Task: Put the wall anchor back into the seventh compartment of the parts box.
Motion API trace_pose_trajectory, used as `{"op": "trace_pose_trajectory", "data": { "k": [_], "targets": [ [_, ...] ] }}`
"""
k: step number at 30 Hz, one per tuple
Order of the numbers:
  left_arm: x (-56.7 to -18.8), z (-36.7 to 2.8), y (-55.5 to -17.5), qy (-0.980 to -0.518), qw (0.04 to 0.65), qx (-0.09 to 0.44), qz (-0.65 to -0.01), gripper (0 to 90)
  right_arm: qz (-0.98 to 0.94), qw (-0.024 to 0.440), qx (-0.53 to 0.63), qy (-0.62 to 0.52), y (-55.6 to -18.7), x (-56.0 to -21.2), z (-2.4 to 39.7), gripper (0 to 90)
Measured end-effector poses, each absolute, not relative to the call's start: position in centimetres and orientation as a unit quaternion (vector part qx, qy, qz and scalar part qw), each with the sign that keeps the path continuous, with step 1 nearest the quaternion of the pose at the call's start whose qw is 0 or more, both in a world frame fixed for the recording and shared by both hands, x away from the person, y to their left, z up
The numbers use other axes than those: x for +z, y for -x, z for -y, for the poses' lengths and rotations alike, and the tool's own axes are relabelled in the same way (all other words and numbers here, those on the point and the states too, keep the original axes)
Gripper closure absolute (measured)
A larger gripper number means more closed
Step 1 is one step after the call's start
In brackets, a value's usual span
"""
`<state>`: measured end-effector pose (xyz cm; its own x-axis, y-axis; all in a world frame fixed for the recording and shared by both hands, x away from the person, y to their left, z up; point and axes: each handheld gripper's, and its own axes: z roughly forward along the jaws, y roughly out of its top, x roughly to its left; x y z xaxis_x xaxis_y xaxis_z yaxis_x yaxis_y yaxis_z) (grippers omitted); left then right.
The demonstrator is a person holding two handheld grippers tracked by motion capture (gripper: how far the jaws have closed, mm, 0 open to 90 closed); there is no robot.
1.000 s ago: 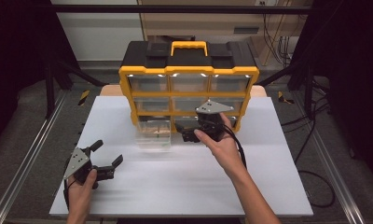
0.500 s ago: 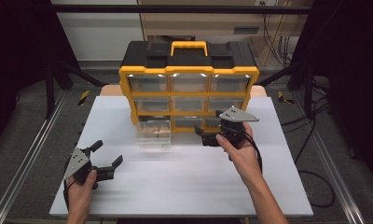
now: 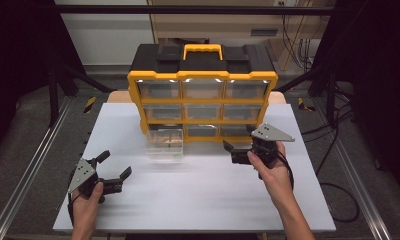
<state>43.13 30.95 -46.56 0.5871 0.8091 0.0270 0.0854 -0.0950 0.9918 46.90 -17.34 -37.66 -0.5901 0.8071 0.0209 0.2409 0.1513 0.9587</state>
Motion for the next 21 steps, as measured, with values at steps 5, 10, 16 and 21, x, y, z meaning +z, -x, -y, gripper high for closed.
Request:
{"op": "trace_pose_trajectory", "data": {
  "k": [5,10,16,21],
  "targets": [
    [-46.6,-30.9,-43.1,-0.673,0.584,0.310,-0.332,0.8,-0.703,0.270,0.537,-0.380,-46.3,-38.5,18.4,4.9],
    [-46.6,-30.9,-43.1,-0.674,0.583,0.309,-0.332,0.8,-0.696,0.281,0.535,-0.388,-45.8,-39.1,19.6,4.6],
    [-46.6,-30.9,-43.0,-0.674,0.582,0.310,-0.333,0.8,-0.693,0.289,0.530,-0.394,-45.1,-39.6,20.7,4.7],
    [-46.6,-30.9,-43.0,-0.674,0.582,0.309,-0.333,0.8,-0.691,0.294,0.531,-0.393,-44.7,-39.7,21.4,4.6]
  ]
}}
